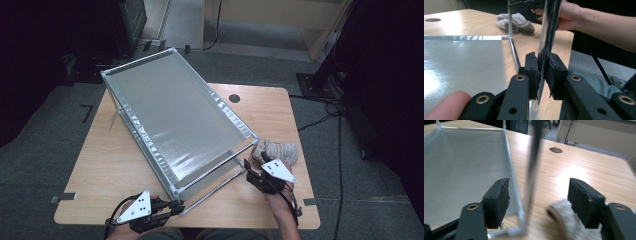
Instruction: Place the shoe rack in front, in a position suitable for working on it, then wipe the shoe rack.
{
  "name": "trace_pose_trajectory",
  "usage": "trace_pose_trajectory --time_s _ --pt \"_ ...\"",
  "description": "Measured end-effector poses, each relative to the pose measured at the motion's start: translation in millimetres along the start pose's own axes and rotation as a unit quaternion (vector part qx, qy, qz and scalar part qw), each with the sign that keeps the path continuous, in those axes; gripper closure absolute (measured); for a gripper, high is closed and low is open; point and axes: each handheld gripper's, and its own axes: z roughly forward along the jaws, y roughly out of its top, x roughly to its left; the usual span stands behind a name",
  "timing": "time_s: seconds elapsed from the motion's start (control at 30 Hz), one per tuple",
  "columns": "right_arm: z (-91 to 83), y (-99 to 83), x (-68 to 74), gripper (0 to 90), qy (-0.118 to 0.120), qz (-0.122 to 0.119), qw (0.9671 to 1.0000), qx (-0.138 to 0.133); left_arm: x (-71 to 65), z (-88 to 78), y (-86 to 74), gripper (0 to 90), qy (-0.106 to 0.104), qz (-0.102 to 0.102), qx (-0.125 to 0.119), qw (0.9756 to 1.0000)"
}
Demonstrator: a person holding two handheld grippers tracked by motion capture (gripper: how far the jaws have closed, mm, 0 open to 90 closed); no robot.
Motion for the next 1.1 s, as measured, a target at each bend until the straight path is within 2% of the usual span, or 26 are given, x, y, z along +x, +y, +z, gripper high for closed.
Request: trace_pose_trajectory --time_s 0.03,0.13,0.17,0.23,0.33,0.4,0.43,0.47,0.5,0.53,0.6,0.67,0.7,0.73,0.77,0.8,0.83,0.9,1.0,1.03,1.1 --pt "-4.1 -0.3 -5.4 32.0 0.006 0.006 1.0000 0.000 1.5 -0.2 -0.6 78.5 -0.002 0.001 0.001 1.0000" --pt "-17.9 -6.1 -32.1 30.5 0.032 0.045 0.9985 0.001 4.2 -0.3 -1.8 78.2 -0.010 -0.004 -0.003 0.9999" --pt "-20.8 -8.9 -40.4 30.4 0.024 0.054 0.9982 0.003 4.3 -0.5 -2.1 77.9 -0.011 -0.006 -0.003 0.9999" --pt "-23.2 -13.6 -53.7 29.3 -0.019 0.066 0.9976 0.006 5.1 -1.0 -2.9 75.0 -0.011 -0.007 -0.002 0.9999" --pt "-17.9 -17.0 -64.5 23.1 -0.079 0.092 0.9926 0.013 7.8 -1.9 -4.9 71.8 -0.014 -0.014 -0.003 0.9998" --pt "-9.5 -18.5 -66.2 17.0 -0.095 0.107 0.9894 0.025 8.1 -2.7 -5.7 74.0 -0.017 -0.011 -0.002 0.9998" --pt "-4.5 -19.5 -65.2 15.3 -0.100 0.109 0.9884 0.034 6.6 -3.1 -5.7 78.3 -0.010 -0.003 0.000 0.9999" --pt "1.0 -20.6 -63.8 14.1 -0.106 0.107 0.9876 0.045 5.4 -3.3 -5.8 78.9 -0.005 0.007 0.000 1.0000" --pt "12.9 -23.5 -60.9 14.0 -0.122 0.102 0.9846 0.074 6.5 -3.7 -6.0 78.7 -0.009 -0.003 0.002 1.0000" --pt "12.9 -23.5 -60.9 14.0 -0.122 0.102 0.9846 0.074 6.5 -3.7 -6.0 78.0 -0.009 -0.003 0.002 1.0000" --pt "25.3 -27.2 -60.4 13.9 -0.139 0.107 0.9787 0.106 9.1 -3.9 -7.3 76.8 -0.015 -0.011 0.006 0.9998" --pt "36.5 -31.1 -61.3 13.2 -0.149 0.118 0.9718 0.140 9.9 -3.2 -9.0 75.7 -0.015 -0.007 0.008 0.9998" --pt "45.0 -34.4 -64.6 12.7 -0.143 0.137 0.9671 0.159 10.4 -2.5 -8.8 77.0 -0.017 -0.007 0.008 0.9998" --pt "45.0 -34.4 -64.6 12.7 -0.143 0.137 0.9671 0.159 10.4 -1.7 -8.4 77.0 -0.018 -0.007 0.008 0.9998" --pt "48.4 -34.4 -65.9 16.0 -0.142 0.152 0.9644 0.163 10.6 -0.3 -7.4 79.6 -0.017 -0.008 0.010 0.9998" --pt "48.4 -34.4 -65.9 16.0 -0.142 0.152 0.9644 0.163 11.2 1.7 -5.9 79.6 -0.014 -0.007 0.013 0.9998" --pt "49.0 -32.5 -66.1 21.4 -0.130 0.152 0.9643 0.173 12.7 5.3 -1.7 80.3 -0.002 -0.001 0.020 0.9998" --pt "49.0 -31.5 -66.5 22.2 -0.128 0.149 0.9639 0.180 14.1 6.8 0.1 80.3 0.004 -0.003 0.022 0.9997" --pt "49.9 -32.2 -66.0 22.8 -0.127 0.152 0.9637 0.179 19.5 10.1 1.3 79.8 0.011 -0.020 0.024 0.9994" --pt "49.6 -32.6 -66.2 23.2 -0.126 0.153 0.9638 0.178 21.1 11.7 1.0 79.4 0.009 -0.036 0.021 0.9991" --pt "47.8 -32.2 -64.2 23.3 -0.124 0.153 0.9632 0.183 21.3 14.1 1.3 79.0 0.012 -0.037 0.021 0.9990"
